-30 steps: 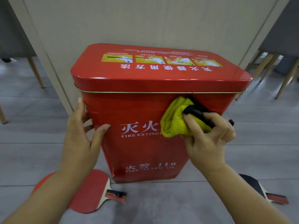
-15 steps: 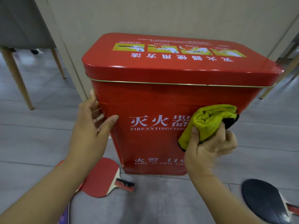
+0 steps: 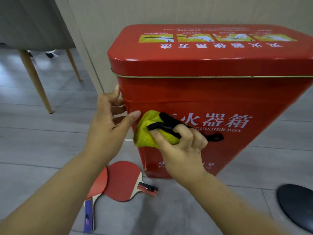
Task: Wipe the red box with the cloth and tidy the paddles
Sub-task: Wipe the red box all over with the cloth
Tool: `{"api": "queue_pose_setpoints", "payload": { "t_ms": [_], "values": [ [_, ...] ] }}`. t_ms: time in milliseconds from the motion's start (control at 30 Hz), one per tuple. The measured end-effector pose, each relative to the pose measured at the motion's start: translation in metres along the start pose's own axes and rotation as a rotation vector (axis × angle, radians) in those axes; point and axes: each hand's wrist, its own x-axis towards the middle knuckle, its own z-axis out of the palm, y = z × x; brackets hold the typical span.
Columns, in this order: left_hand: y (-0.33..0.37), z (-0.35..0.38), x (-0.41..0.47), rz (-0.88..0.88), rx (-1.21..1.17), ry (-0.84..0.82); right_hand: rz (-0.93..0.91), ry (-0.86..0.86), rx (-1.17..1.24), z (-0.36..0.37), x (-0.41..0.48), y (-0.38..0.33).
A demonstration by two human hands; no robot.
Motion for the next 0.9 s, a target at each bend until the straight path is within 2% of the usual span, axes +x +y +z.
{"api": "queue_pose_setpoints", "payload": {
  "t_ms": [200,333,433,600,700,900],
  "values": [
    [-0.009,-0.002,0.002,0.039,-0.067,0.005,-0.259,-0.043,-0.057,0.008,-0.010,-0.008],
    [-0.011,0.004,0.000,0.008,-0.125,0.049,-0.303,-0.053,-0.093,0.008,-0.019,0.005],
    [-0.015,0.009,-0.003,-0.038,-0.112,0.060,-0.295,-0.055,-0.117,0.004,-0.024,0.016],
    [-0.026,0.026,-0.010,-0.263,-0.225,0.122,-0.231,-0.040,-0.164,-0.009,-0.029,0.039],
    [-0.026,0.036,-0.014,-0.285,-0.233,0.200,-0.133,0.032,-0.148,-0.019,-0.028,0.061],
    [-0.027,0.041,-0.019,-0.287,-0.250,0.245,0.048,0.040,-0.128,-0.039,-0.035,0.105]
  ]
}}
